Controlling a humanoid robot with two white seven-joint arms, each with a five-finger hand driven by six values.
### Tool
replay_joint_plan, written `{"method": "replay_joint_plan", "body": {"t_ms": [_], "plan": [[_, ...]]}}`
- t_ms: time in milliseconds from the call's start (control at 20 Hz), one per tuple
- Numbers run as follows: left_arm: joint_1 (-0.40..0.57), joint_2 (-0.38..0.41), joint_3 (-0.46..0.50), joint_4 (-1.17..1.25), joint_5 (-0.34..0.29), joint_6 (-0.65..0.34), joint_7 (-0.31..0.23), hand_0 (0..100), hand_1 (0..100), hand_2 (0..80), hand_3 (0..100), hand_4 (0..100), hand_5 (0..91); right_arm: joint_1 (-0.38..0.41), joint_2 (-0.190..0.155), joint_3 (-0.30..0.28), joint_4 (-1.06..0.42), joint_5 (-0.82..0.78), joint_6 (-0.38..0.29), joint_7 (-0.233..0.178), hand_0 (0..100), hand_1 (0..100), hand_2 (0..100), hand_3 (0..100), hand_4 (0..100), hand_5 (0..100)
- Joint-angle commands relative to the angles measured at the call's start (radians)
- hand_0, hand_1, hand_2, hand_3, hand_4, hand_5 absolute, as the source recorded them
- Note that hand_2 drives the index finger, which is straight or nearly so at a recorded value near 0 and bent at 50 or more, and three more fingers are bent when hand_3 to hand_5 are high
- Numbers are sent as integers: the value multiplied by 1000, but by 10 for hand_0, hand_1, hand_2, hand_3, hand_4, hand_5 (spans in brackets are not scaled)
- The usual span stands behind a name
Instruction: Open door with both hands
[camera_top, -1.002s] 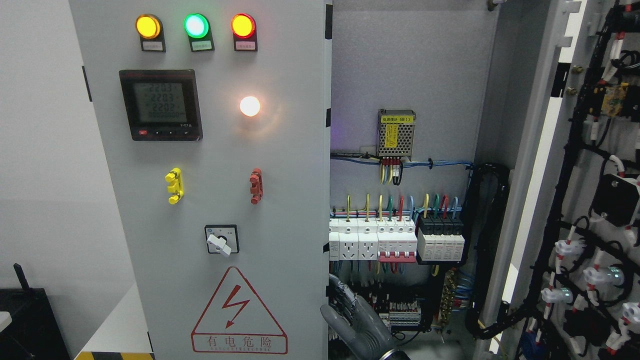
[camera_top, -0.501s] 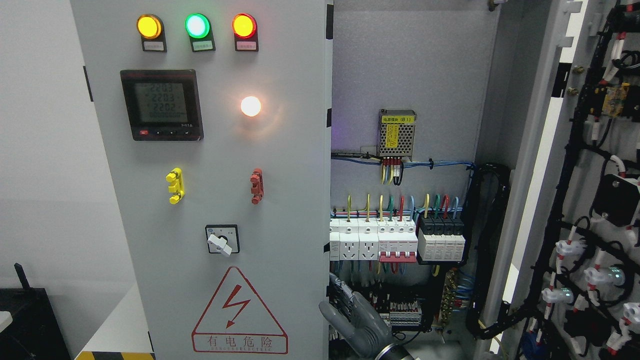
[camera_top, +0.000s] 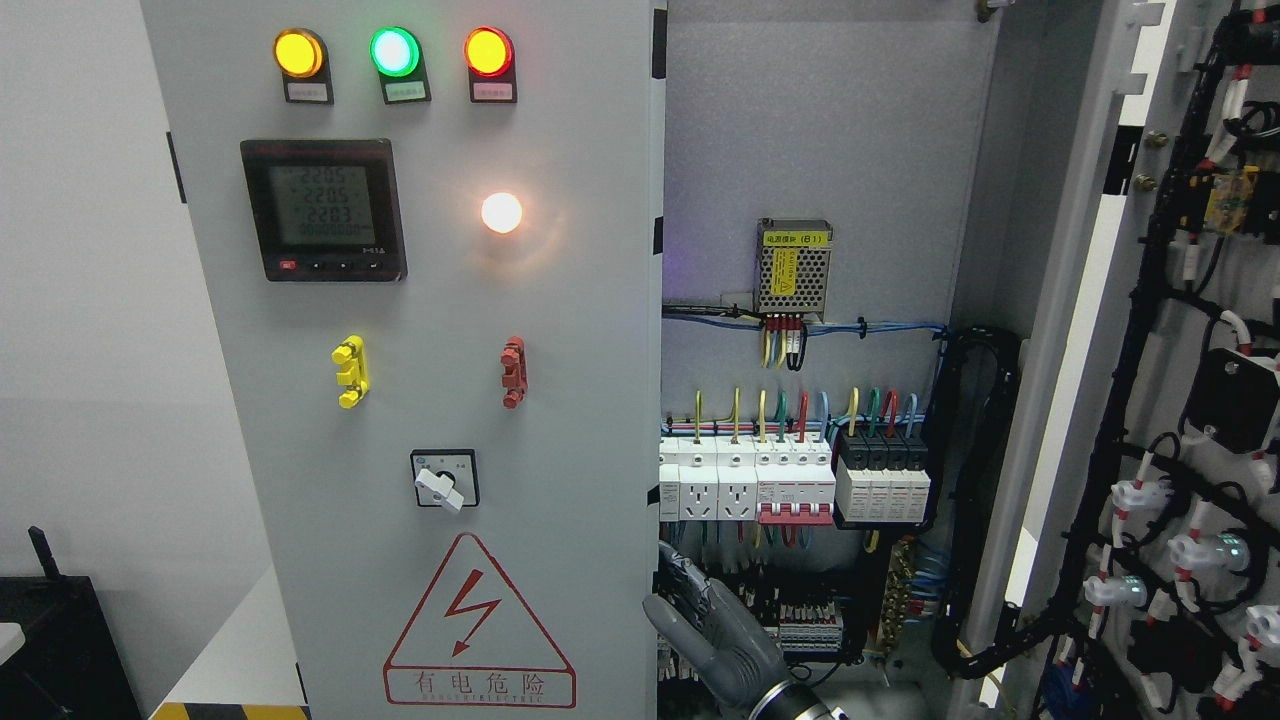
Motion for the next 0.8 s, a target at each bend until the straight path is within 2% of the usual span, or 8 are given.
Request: {"method": "replay_joint_plan", "body": {"t_ms": [0,150,251,301,752], "plan": [[0,-34,-1,0,0,1,0,120,389,0,0,0,0,-14,-3,-4,35,-23,-2,5,120,389,0,0,0,0],[0,-34,-1,0,0,0,0,120,389,0,0,0,0,-14,-4,-4,35,-25,-2,11,120,389,0,0,0,0],[2,-34,-1,0,0,0,0,120,389,0,0,0,0,-14,-5,-4,37,-23,-1,52,120,389,0,0,0,0],[0,-34,-1,0,0,1,0,120,389,0,0,0,0,-14,-5,-4,37,-23,-1,57,120,389,0,0,0,0],[2,-34,0,0,0,0,0,120,389,0,0,0,0,-31,-5,-7,52,-25,-2,61,120,389,0,0,0,0]]}}
